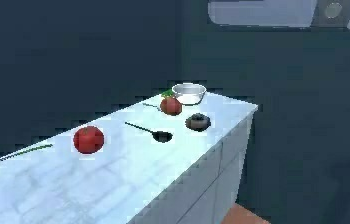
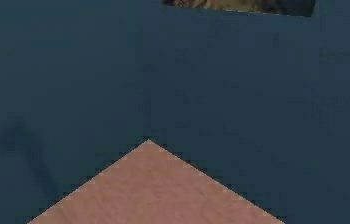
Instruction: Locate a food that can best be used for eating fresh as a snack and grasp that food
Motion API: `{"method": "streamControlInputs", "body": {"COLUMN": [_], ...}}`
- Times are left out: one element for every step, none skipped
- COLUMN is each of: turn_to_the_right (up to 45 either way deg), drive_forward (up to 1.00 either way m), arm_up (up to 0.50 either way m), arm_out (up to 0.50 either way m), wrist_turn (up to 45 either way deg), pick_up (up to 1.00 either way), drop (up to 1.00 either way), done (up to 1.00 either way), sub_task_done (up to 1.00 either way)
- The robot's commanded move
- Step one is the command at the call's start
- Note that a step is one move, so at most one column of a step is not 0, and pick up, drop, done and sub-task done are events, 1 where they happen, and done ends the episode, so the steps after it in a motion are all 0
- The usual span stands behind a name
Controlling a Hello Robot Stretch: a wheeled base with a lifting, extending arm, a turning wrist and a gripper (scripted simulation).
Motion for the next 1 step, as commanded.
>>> {"method": "streamControlInputs", "body": {"turn_to_the_right": [-45.0], "drive_forward": [0.0], "arm_up": [0.0], "arm_out": [0.0], "wrist_turn": [0.0], "pick_up": [0.0], "drop": [0.0], "done": [0.0], "sub_task_done": [0.0]}}
